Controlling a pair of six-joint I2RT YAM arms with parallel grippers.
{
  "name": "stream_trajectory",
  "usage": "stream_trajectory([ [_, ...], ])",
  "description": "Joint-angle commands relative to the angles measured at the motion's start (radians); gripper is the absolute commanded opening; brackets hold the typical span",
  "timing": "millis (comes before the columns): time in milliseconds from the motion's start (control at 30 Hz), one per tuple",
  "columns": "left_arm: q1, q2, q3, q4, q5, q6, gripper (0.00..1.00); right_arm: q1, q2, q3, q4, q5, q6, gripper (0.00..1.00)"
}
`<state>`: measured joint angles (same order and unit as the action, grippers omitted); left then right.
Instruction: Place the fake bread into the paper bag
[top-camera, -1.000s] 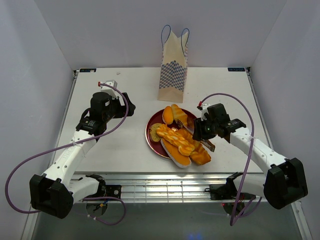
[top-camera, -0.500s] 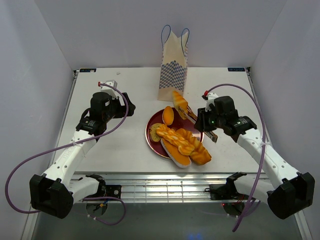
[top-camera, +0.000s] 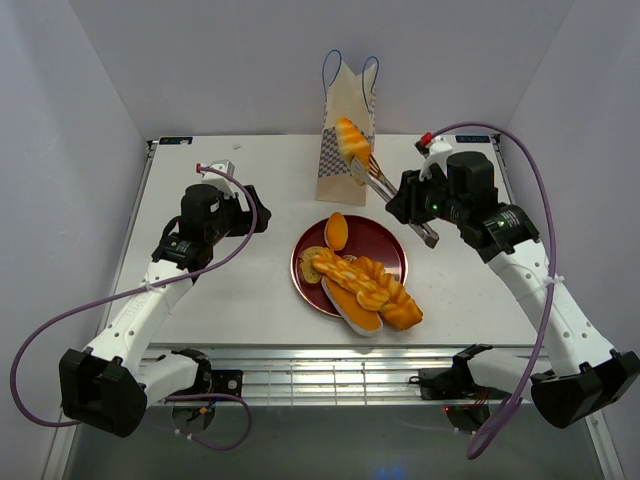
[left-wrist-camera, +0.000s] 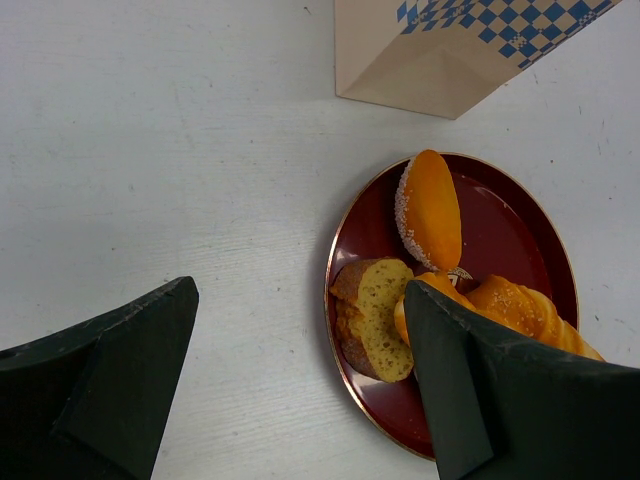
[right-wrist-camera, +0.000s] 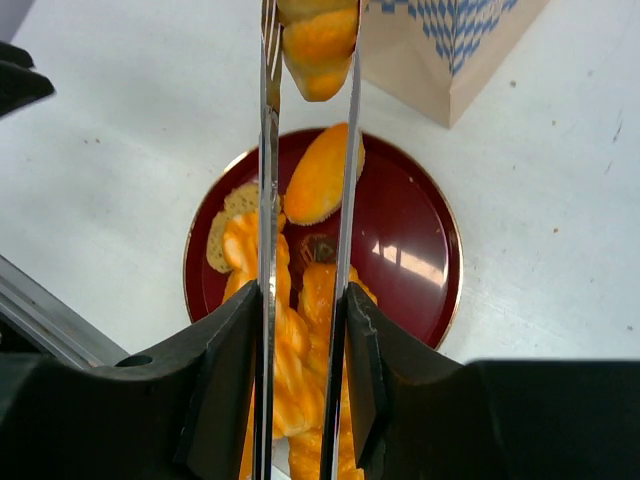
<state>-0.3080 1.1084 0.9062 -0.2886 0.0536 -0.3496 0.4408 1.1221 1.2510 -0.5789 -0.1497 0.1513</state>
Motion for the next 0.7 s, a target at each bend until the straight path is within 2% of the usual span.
stream_trajectory([
  [0,0.0,-0.022,0.033,0.003,0.012,-0.006,0.95,0.004,0.036,0.138,0.051,-0.031,-0.018,0.37],
  [500,0.0,-0.015,0.033,0.0,-0.024,0.006,0.95,-0.001,0.419,0.609,0.091,-0.004,-0.019,0.39],
  [667,0.0,-0.012,0.031,0.002,-0.026,0.008,0.95,-0.022,0.518,0.702,0.091,0.012,-0.009,0.39],
])
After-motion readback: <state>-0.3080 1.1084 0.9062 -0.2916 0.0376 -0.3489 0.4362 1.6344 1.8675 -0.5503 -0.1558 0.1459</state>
